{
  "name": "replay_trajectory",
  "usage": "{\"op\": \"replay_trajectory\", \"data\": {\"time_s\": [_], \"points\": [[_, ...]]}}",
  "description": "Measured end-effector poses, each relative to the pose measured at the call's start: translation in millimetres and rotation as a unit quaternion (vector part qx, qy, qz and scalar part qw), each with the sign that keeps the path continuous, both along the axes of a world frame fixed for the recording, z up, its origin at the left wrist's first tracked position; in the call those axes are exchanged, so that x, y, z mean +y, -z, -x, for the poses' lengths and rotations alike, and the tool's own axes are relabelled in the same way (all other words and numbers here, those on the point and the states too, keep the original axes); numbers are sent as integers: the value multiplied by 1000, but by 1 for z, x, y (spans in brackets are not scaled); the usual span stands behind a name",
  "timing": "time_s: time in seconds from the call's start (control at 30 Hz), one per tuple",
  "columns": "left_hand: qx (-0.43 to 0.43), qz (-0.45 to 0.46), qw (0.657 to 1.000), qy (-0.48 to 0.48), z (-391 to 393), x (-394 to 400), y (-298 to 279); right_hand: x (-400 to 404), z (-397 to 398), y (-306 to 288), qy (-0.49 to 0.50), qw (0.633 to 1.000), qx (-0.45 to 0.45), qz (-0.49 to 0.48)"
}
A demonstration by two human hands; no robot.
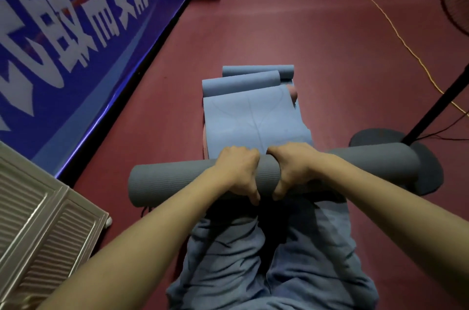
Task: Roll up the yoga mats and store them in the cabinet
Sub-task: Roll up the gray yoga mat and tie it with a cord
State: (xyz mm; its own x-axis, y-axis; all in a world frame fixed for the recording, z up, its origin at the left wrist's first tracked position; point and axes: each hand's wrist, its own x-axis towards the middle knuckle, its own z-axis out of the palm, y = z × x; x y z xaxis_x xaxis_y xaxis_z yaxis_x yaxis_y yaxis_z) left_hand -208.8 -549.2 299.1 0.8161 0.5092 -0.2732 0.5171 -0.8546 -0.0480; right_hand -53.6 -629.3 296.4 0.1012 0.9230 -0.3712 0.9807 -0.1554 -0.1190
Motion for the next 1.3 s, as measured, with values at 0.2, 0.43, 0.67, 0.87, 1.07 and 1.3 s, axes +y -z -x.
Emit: {"op": "replay_trajectory", "data": {"time_s": [0.2,0.43,0.67,0.87,1.07,1.3], "points": [[60,76,995,-7,-19,24,-14,-2,-2,13,-40,996,-42,-68],[-18,-15,999,-44,-24,1,17,43,-25,0,-13,997,6,80],[-6,5,1000,3,-28,34,6,41,-25,10,-29,999,22,20],[18,36,999,2,-39,44,-3,48,-26,5,-42,999,3,33],[-43,-11,998,-35,-36,20,20,69,-37,3,-15,993,51,107],[-33,-25,999,6,-38,34,11,51,-36,10,-14,999,38,16]]}}
